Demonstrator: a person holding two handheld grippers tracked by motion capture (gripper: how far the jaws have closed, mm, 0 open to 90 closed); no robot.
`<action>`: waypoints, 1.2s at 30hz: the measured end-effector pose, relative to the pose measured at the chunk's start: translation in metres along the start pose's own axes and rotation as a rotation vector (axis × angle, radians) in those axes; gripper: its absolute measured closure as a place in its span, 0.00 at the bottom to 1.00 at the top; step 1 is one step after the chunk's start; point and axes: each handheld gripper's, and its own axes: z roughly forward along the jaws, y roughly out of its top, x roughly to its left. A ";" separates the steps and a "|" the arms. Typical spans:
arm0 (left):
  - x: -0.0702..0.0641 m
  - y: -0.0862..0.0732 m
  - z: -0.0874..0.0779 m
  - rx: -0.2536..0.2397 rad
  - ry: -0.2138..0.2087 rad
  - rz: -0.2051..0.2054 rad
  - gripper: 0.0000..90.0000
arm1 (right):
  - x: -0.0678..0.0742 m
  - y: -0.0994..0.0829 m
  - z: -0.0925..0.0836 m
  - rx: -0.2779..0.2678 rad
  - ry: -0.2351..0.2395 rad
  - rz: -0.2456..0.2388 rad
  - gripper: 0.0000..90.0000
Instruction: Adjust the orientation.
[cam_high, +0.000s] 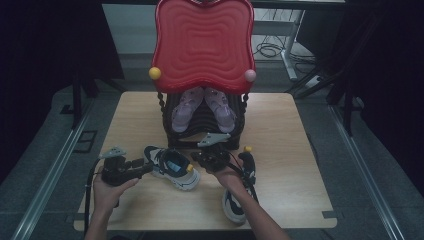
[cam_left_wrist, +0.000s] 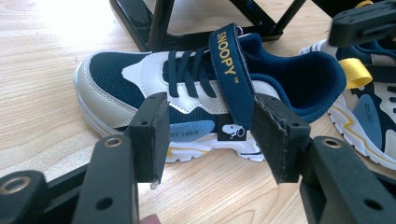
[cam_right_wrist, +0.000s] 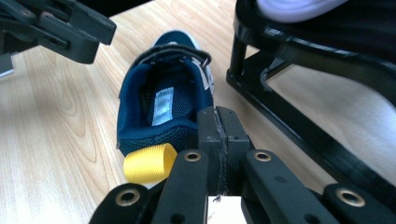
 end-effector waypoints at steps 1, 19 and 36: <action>0.000 0.000 0.000 0.001 0.000 0.000 0.53 | 0.000 0.000 0.004 0.008 0.002 0.002 0.99; 0.004 0.000 -0.003 -0.001 0.003 -0.010 0.53 | 0.014 -0.005 0.017 0.043 0.054 -0.031 0.99; 0.014 0.000 -0.017 -0.045 0.021 -0.038 0.53 | 0.055 -0.005 0.018 0.054 0.146 -0.125 0.99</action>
